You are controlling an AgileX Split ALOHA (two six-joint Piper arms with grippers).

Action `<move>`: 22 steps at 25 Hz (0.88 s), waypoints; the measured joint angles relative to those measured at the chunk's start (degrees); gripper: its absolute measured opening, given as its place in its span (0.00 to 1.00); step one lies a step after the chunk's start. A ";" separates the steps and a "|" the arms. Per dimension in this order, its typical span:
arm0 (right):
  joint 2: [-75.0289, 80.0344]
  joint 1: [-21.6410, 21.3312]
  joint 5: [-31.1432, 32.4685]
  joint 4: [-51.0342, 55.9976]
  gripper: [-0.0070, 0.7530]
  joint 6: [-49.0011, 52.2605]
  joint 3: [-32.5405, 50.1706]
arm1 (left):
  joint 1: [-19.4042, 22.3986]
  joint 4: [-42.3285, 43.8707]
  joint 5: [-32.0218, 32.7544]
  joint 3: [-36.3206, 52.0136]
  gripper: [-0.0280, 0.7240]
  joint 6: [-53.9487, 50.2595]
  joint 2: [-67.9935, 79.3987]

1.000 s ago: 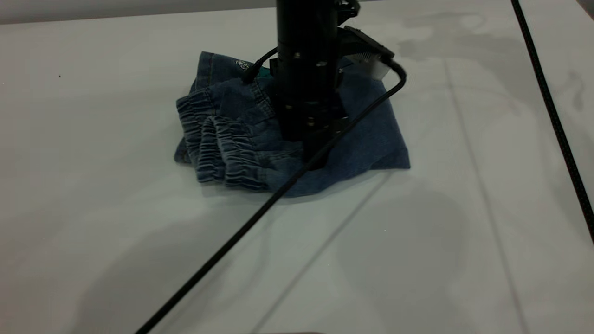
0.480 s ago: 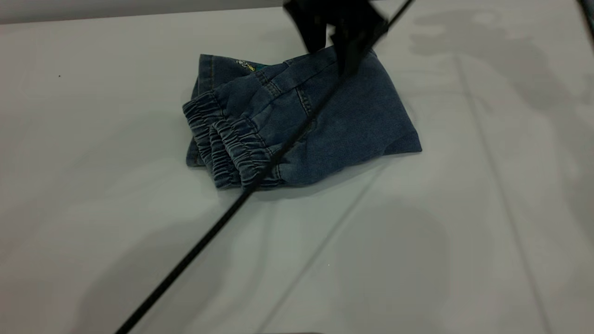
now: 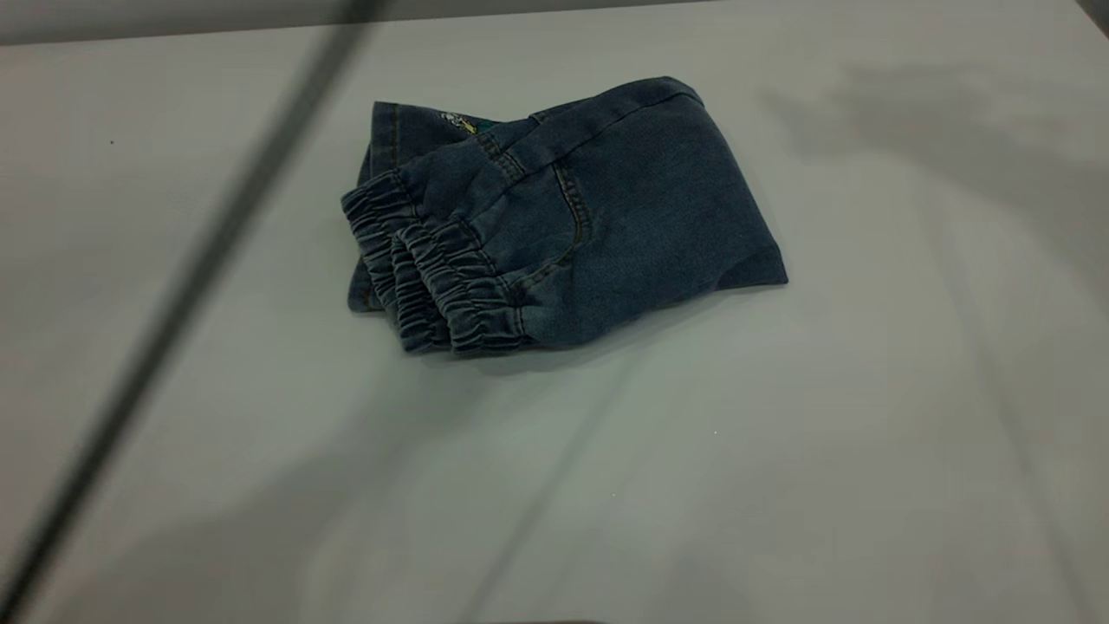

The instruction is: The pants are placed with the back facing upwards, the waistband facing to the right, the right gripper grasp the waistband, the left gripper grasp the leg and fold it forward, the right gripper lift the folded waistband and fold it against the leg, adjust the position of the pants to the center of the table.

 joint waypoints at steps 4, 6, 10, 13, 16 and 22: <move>-9.17 0.12 0.00 1.54 0.77 -0.50 6.89 | -0.02 0.25 0.00 2.77 0.71 -0.11 -9.99; -14.55 0.17 0.02 1.60 0.77 -1.40 12.41 | -0.02 0.31 0.00 6.66 0.71 -0.61 -15.75; -26.28 0.17 0.07 1.04 0.77 -2.68 25.83 | -0.02 0.35 0.00 18.35 0.71 -2.19 -27.85; -35.87 0.17 0.21 1.04 0.77 -3.40 35.79 | -0.02 0.30 0.00 28.92 0.71 -3.79 -37.62; -45.24 0.17 0.33 0.46 0.77 -3.94 44.79 | -0.02 0.25 0.00 38.49 0.71 -5.52 -47.65; -62.33 0.17 0.39 -0.46 0.77 -4.21 60.94 | -0.02 0.19 0.00 55.82 0.71 -7.47 -66.12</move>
